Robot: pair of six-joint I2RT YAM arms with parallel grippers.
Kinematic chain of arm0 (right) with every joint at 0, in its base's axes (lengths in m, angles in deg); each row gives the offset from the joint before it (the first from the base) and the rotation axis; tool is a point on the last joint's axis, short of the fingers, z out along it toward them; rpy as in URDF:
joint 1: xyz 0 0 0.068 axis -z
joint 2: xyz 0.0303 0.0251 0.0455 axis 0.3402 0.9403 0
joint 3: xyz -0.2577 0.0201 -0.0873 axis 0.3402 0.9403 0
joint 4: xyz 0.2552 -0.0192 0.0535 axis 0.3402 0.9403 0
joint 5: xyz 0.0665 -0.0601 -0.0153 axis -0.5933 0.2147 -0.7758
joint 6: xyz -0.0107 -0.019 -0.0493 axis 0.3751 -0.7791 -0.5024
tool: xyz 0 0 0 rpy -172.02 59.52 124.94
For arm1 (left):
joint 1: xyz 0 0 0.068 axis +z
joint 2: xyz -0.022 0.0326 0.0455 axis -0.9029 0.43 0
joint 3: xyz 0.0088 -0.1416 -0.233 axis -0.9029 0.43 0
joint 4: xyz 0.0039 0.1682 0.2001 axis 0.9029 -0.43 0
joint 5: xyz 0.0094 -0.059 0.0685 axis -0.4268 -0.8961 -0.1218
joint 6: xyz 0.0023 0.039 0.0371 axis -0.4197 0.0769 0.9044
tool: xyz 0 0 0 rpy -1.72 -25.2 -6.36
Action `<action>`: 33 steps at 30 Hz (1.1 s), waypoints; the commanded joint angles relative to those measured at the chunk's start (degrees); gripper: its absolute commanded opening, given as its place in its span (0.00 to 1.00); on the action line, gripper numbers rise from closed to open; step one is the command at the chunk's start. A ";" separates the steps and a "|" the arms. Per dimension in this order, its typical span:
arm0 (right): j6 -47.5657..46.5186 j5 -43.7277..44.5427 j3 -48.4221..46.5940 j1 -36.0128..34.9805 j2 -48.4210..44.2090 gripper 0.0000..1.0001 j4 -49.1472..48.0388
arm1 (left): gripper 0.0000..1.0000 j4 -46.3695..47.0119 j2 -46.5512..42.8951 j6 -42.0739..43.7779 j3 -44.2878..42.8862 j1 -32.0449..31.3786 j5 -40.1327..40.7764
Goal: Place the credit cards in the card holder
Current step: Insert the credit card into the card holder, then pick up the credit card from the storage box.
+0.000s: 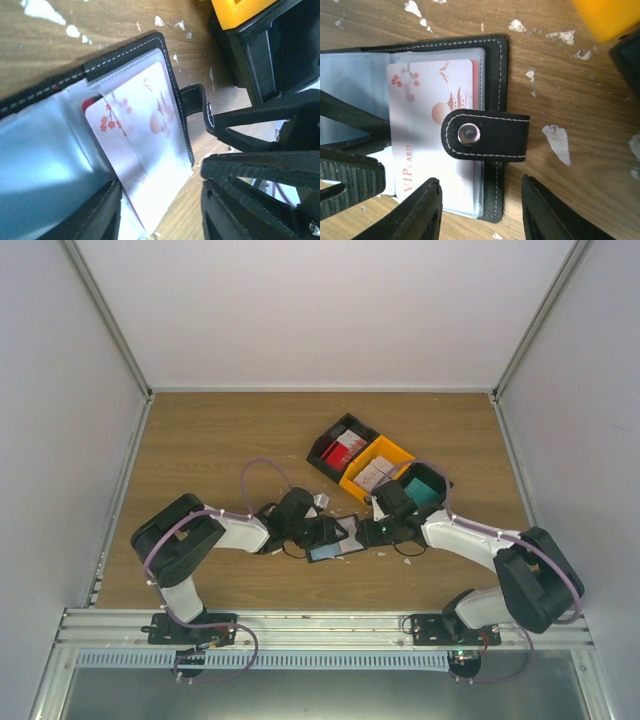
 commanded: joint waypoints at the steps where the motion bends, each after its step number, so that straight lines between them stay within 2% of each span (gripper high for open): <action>1: 1.38 2.05 -0.33 0.62 -4.80 0.48 2.30 | 0.51 -8.28 -4.06 4.09 -0.66 -0.78 2.74; 5: 1.52 2.90 -1.84 1.15 -8.23 0.53 3.58 | 0.64 -10.80 -7.47 3.44 0.47 -0.86 2.92; 8: 0.66 4.17 -4.56 1.81 -10.81 0.55 5.15 | 0.69 -13.63 -10.60 3.30 0.53 -0.86 4.01; 13: -4.37 6.49 -12.02 5.06 -12.43 0.61 8.95 | 0.77 -20.72 -16.87 6.08 -2.19 -0.78 10.43; 16: -8.30 7.53 -17.09 7.50 -9.65 0.64 11.11 | 0.81 -24.58 -20.23 8.40 -4.13 -0.24 15.18; 19: -11.49 7.64 -22.39 9.53 -4.69 0.63 12.91 | 0.78 -25.40 -22.09 10.60 -5.01 1.62 15.75; 25: -15.68 7.99 -32.71 11.13 8.57 0.37 17.10 | 0.66 -23.81 -19.93 12.35 -5.96 5.95 11.08; 30: -17.01 8.57 -38.05 11.55 16.78 0.33 18.19 | 0.55 -20.51 -13.52 13.40 -8.70 8.91 5.16; 33: -17.66 9.07 -40.44 11.68 20.97 0.32 18.88 | 0.52 -18.93 -9.53 14.12 -11.21 9.69 3.77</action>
